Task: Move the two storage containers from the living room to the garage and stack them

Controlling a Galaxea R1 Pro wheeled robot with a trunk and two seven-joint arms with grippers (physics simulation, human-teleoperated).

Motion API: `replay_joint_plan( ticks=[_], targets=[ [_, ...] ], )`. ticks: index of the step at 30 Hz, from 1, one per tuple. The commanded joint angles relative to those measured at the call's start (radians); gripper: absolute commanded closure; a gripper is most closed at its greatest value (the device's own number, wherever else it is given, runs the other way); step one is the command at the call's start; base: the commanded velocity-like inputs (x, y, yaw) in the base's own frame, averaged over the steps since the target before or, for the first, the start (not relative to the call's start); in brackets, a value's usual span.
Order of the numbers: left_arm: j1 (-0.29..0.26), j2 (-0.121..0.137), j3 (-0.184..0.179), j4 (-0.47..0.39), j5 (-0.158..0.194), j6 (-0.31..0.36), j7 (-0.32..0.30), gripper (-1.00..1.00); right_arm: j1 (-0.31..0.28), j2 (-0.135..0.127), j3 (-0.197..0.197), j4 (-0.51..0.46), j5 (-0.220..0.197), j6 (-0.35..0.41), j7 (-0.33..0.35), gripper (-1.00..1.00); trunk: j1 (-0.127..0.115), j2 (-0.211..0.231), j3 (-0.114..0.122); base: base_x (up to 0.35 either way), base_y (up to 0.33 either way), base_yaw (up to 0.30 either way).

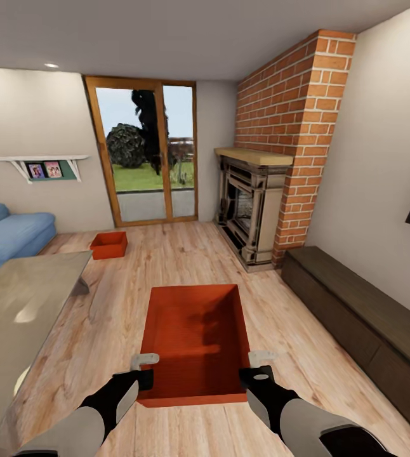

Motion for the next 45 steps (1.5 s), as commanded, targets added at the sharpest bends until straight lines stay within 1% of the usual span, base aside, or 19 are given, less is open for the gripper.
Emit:
replay_joint_plan(
  ticks=[1, 7, 11, 45],
  targets=[
    [-0.001, 0.006, 0.007, -0.003, -0.012, 0.007, 0.010, 1.00, -0.001, 0.000, 0.003, 0.000, 0.008, 0.003, -0.016, 1.00, 0.001, -0.002, -0.002, 0.000, 0.000, 0.072],
    [-0.001, 0.006, 0.007, -0.003, -0.012, 0.007, 0.010, 1.00, -0.001, 0.000, 0.003, 0.000, 0.008, 0.004, -0.016, 1.00, 0.001, -0.002, -0.002, 0.000, 0.000, 0.027],
    [-0.001, 0.006, 0.007, -0.002, -0.012, 0.007, 0.010, 1.00, -0.001, 0.000, 0.004, 0.000, 0.008, 0.004, -0.016, 1.00, 0.001, -0.002, -0.002, 0.000, 0.000, 0.178],
    [-0.001, 0.006, 0.007, -0.003, -0.012, 0.007, 0.010, 1.00, -0.001, 0.000, 0.004, 0.000, 0.009, 0.004, -0.016, 1.00, 0.001, -0.002, -0.002, 0.000, 0.000, 0.279]
  ],
)
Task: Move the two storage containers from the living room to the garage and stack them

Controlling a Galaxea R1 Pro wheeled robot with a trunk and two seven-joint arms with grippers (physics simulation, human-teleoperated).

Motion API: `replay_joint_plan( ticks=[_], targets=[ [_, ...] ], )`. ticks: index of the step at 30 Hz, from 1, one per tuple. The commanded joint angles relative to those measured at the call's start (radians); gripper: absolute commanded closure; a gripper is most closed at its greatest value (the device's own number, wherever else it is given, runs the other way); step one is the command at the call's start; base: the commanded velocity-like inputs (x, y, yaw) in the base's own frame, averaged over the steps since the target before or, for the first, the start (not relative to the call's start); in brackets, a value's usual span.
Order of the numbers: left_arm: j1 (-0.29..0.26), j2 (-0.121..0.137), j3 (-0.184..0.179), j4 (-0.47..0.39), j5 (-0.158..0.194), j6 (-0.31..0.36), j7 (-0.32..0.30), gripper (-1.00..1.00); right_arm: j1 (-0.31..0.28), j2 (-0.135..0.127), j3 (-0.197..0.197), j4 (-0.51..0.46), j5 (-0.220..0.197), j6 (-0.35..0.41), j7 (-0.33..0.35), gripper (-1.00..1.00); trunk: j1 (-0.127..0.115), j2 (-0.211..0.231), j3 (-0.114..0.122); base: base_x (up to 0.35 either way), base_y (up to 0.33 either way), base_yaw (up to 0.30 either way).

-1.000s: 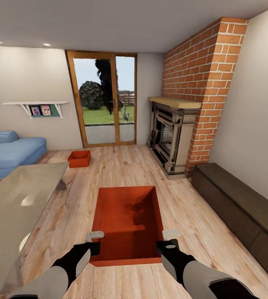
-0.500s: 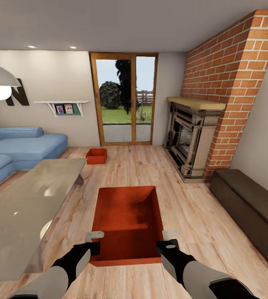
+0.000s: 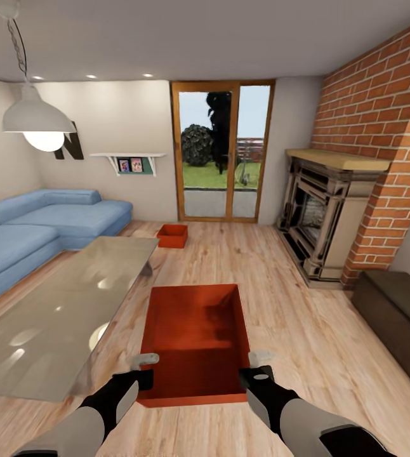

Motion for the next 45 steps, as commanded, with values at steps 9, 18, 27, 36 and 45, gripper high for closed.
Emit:
replay_joint_plan(
  ticks=[9, 18, 27, 36, 45],
  targets=[
    [-0.001, 0.006, 0.007, -0.003, -0.013, 0.007, 0.010, 1.00, -0.001, 0.000, 0.005, 0.000, 0.007, 0.003, -0.017, 1.00, 0.001, -0.002, -0.002, 0.000, 0.000, 0.280],
    [-0.001, 0.006, 0.007, -0.003, -0.013, 0.007, 0.010, 1.00, -0.001, 0.000, 0.005, 0.001, 0.007, 0.003, -0.017, 1.00, 0.001, -0.002, -0.002, 0.000, 0.000, 0.280],
    [-0.001, 0.006, 0.007, -0.003, -0.013, 0.007, 0.010, 1.00, -0.001, 0.000, 0.005, 0.000, 0.007, 0.003, -0.017, 1.00, 0.001, -0.002, -0.002, 0.000, 0.000, 0.280],
    [-0.001, 0.006, 0.007, -0.003, -0.013, 0.007, 0.010, 1.00, -0.001, 0.000, 0.005, 0.000, 0.007, 0.003, -0.017, 1.00, 0.001, -0.002, -0.002, 0.000, 0.000, 0.280],
    [-0.001, 0.006, 0.007, -0.003, -0.013, 0.007, 0.010, 1.00, -0.001, 0.000, 0.005, 0.000, 0.007, 0.003, -0.017, 1.00, 0.001, -0.002, -0.002, 0.000, 0.000, 0.280]
  ],
)
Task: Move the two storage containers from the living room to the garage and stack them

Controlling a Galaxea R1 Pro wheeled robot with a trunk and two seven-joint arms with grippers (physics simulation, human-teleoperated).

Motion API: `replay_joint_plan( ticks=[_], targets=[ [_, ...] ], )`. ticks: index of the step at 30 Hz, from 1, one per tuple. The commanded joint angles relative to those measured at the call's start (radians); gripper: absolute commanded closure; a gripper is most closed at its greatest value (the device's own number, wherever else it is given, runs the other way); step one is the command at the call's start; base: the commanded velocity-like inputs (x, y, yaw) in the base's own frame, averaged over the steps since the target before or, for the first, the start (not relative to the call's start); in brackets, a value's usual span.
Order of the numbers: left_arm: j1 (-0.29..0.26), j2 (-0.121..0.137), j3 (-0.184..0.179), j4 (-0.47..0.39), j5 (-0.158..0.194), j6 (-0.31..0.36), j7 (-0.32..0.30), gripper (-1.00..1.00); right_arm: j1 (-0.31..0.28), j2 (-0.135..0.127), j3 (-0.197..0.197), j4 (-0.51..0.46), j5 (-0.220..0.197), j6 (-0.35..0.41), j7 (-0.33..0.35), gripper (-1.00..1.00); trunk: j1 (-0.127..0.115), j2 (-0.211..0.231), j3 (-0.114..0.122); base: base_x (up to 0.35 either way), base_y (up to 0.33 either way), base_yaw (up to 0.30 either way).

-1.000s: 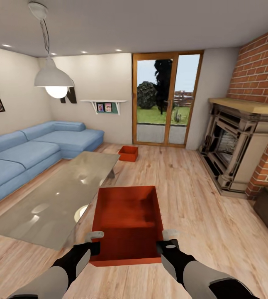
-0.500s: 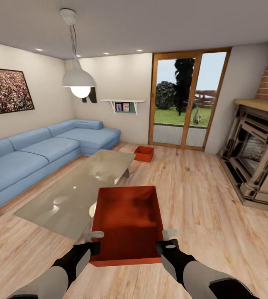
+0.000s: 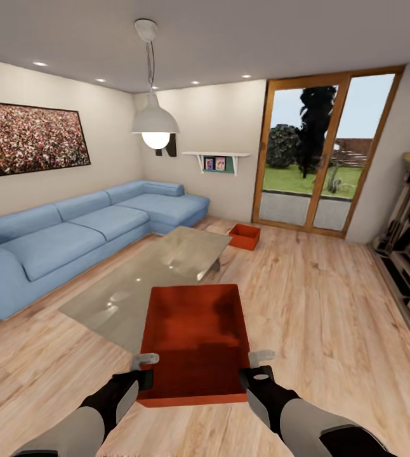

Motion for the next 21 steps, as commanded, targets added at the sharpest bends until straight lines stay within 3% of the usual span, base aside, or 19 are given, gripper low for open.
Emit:
replay_joint_plan(
  ticks=[1, 21],
  targets=[
    [-0.001, 0.006, 0.007, -0.003, -0.013, 0.007, 0.010, 1.00, -0.001, 0.000, 0.005, 0.001, 0.007, 0.003, -0.016, 1.00, 0.001, -0.002, -0.002, 0.000, 0.000, 0.280],
    [-0.001, 0.006, 0.007, -0.003, -0.013, 0.007, 0.010, 1.00, -0.001, 0.000, 0.005, 0.001, 0.007, 0.003, -0.016, 1.00, 0.001, -0.002, -0.002, 0.000, 0.000, 0.280]
  ],
)
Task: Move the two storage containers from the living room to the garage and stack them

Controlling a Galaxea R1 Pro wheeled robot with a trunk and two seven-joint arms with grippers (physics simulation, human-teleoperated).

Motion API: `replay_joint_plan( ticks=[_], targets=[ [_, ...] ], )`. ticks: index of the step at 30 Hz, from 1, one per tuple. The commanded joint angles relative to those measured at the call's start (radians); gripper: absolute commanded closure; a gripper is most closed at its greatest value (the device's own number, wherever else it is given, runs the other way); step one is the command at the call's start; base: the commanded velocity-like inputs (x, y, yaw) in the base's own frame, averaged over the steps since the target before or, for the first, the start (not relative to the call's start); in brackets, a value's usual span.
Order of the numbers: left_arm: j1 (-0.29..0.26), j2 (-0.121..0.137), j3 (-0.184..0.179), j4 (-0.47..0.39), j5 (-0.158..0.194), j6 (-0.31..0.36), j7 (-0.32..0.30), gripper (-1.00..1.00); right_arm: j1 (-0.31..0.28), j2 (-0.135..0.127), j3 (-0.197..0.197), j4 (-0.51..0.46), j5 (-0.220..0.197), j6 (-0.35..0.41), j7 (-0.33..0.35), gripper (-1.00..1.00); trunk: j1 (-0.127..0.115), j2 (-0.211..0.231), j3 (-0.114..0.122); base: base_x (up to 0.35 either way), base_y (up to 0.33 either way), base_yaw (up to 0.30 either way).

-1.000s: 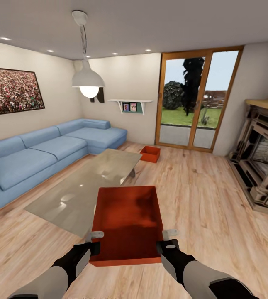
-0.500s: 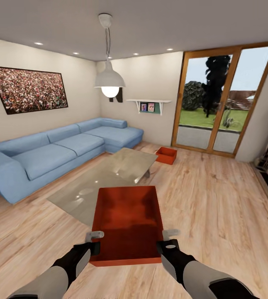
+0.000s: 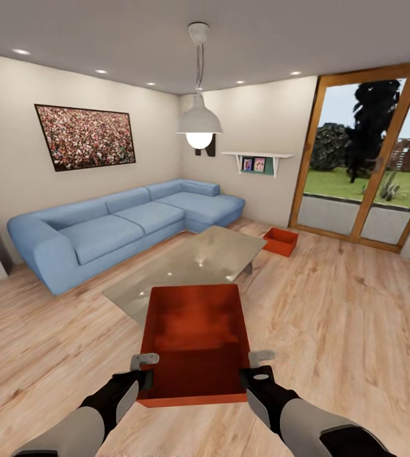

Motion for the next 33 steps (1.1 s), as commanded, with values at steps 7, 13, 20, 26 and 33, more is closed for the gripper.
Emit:
replay_joint_plan(
  ticks=[7, 13, 20, 26, 33],
  targets=[
    [-0.001, 0.008, 0.007, -0.003, -0.013, 0.007, 0.010, 1.00, -0.001, 0.000, 0.005, 0.001, 0.007, 0.003, -0.016, 1.00, 0.001, -0.002, -0.002, 0.000, 0.000, 0.280],
    [-0.001, 0.008, 0.007, -0.003, -0.013, 0.007, 0.010, 1.00, -0.001, 0.000, 0.006, 0.001, 0.007, 0.003, -0.016, 1.00, 0.001, -0.002, -0.002, 0.000, 0.000, 0.280],
    [-0.001, 0.008, 0.007, -0.003, -0.013, 0.007, 0.010, 1.00, -0.001, 0.000, 0.006, 0.000, 0.007, 0.003, -0.016, 1.00, 0.001, -0.002, -0.002, 0.000, 0.000, 0.280],
    [-0.001, 0.008, 0.007, -0.003, -0.013, 0.007, 0.010, 1.00, -0.001, 0.000, 0.006, 0.000, 0.007, 0.003, -0.016, 1.00, 0.001, -0.002, -0.002, 0.000, 0.000, 0.280],
    [-0.001, 0.008, 0.007, -0.003, -0.013, 0.007, 0.010, 1.00, -0.001, 0.000, 0.006, 0.001, 0.007, 0.003, -0.016, 1.00, 0.001, -0.002, -0.002, 0.000, 0.000, 0.280]
  ],
)
